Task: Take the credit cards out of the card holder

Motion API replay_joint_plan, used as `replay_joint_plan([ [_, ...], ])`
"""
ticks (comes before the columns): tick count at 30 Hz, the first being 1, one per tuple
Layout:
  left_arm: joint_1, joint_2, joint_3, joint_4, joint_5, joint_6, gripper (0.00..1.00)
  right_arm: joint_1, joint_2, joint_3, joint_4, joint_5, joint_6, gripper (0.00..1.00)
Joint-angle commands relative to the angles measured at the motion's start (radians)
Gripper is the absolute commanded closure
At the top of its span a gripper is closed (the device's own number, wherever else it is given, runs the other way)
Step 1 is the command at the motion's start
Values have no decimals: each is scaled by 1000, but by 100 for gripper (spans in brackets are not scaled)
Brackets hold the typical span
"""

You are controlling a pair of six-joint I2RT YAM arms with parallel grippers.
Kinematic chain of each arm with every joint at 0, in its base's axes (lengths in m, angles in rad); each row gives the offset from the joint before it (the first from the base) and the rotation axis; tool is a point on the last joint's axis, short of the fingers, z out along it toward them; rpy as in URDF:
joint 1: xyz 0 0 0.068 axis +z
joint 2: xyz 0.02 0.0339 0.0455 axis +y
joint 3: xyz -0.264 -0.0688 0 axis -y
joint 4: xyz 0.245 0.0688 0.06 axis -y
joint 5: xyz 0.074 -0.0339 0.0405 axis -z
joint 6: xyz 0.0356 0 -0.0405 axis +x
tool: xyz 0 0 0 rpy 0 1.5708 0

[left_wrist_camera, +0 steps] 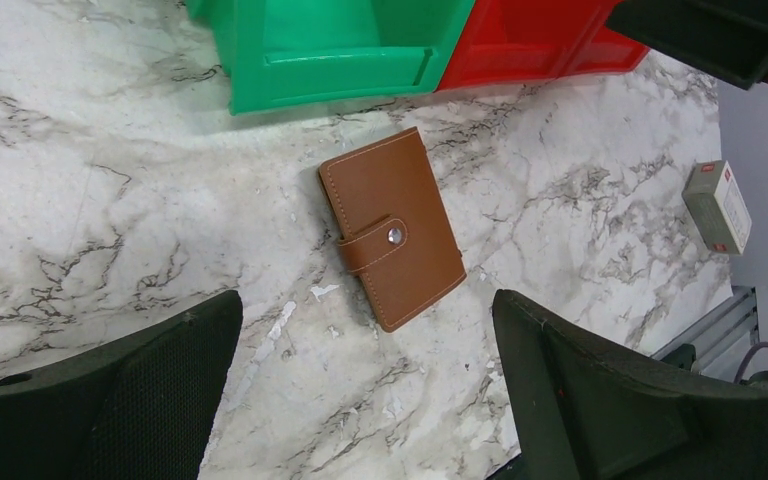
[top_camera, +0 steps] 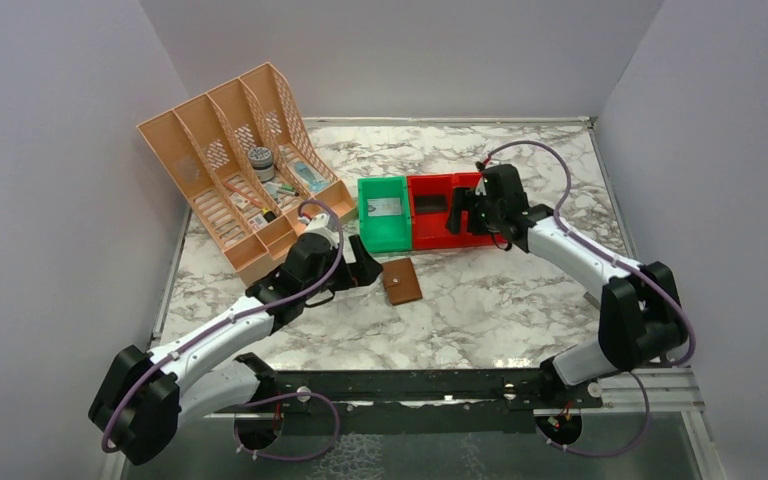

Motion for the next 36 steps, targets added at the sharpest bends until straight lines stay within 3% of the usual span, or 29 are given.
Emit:
replay_joint_plan([
  [1, -2, -52, -36, 55, -59, -33, 1, 1, 113, 82, -4, 64, -26, 21],
  [7, -2, -135, -124, 136, -78, -52, 1, 0, 188, 119, 33, -53, -49, 22],
  [16, -2, -93, -59, 35, -54, -10, 2, 1, 173, 82, 66, -201, -43, 29],
  [25, -2, -39, -35, 36, -13, 8, 2, 0, 28, 37, -6, -53, -22, 29],
  [32, -2, 37, -20, 26, 5, -5, 6, 25, -131, -175, 146, -334, 71, 35],
  [36, -2, 79, -16, 33, 34, -18, 9, 123, -103, -224, 231, -371, 146, 38],
])
